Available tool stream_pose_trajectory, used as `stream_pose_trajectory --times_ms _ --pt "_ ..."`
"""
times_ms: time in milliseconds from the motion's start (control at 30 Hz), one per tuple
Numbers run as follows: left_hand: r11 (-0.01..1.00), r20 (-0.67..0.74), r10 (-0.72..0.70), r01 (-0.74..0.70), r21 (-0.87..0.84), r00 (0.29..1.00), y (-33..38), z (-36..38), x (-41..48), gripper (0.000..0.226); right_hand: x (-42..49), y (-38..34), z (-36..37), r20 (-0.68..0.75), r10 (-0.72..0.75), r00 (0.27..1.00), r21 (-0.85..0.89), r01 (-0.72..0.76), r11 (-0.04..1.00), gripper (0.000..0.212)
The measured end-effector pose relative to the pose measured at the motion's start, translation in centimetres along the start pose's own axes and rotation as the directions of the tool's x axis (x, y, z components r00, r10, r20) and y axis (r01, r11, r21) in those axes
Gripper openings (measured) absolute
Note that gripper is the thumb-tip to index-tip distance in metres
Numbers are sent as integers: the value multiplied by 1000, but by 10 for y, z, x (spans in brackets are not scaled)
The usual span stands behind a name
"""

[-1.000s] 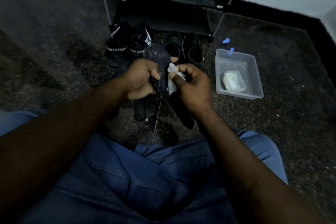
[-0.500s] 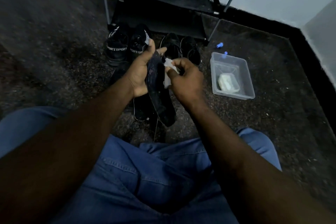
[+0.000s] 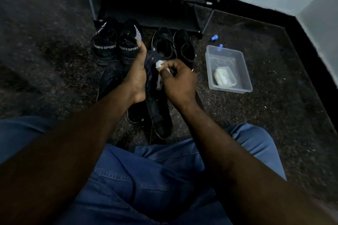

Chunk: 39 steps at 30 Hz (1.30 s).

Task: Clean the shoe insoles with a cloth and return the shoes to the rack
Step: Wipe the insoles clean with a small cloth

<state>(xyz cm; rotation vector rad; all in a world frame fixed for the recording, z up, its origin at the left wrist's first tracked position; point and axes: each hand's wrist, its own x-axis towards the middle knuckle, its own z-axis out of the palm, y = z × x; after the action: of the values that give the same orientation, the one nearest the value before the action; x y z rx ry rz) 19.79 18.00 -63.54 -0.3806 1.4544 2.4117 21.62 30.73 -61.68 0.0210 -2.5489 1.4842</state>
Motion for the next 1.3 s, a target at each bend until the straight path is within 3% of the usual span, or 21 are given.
stream_pose_trajectory --times_ms 667,1300 --pt "996 -29 -81 80 -26 996 -22 -1 24 68 12 28 16 -5 62 998 -9 -62 998 4" --pt "986 -11 -162 161 -50 987 -23 -3 25 76 9 35 11 6 59 998 -33 -59 998 6"
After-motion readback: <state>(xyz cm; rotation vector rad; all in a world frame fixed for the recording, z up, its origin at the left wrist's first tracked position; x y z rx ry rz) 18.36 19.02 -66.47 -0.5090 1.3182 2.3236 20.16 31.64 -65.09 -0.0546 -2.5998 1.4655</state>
